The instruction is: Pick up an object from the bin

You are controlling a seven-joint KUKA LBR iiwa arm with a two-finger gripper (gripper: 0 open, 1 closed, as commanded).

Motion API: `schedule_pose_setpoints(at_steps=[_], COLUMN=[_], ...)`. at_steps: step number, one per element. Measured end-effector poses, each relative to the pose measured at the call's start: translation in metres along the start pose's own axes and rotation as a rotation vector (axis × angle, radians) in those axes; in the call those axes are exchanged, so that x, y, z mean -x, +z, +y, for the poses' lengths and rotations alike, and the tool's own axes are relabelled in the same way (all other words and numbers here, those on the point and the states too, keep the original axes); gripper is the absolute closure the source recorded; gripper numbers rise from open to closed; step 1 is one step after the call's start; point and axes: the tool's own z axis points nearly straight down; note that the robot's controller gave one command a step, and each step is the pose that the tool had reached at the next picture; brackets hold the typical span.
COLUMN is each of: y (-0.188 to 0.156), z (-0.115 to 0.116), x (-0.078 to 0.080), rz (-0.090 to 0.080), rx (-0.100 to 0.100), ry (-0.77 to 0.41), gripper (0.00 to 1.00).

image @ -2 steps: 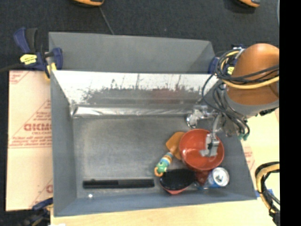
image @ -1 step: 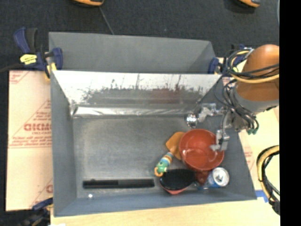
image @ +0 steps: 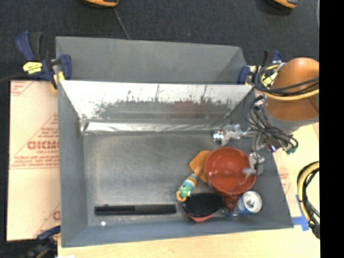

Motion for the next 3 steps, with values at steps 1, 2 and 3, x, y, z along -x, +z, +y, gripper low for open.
schedule_pose_setpoints(at_steps=[1,2,3], y=[0.037,0.07,0.07], z=[0.02,0.067,0.067], x=[-0.03,-0.056,-0.056], rz=[-0.039,-0.038,-0.038], rx=[-0.017,-0.014,-0.014], ry=[-0.047,-0.611,-0.612], gripper=[0.0,1.0,1.0])
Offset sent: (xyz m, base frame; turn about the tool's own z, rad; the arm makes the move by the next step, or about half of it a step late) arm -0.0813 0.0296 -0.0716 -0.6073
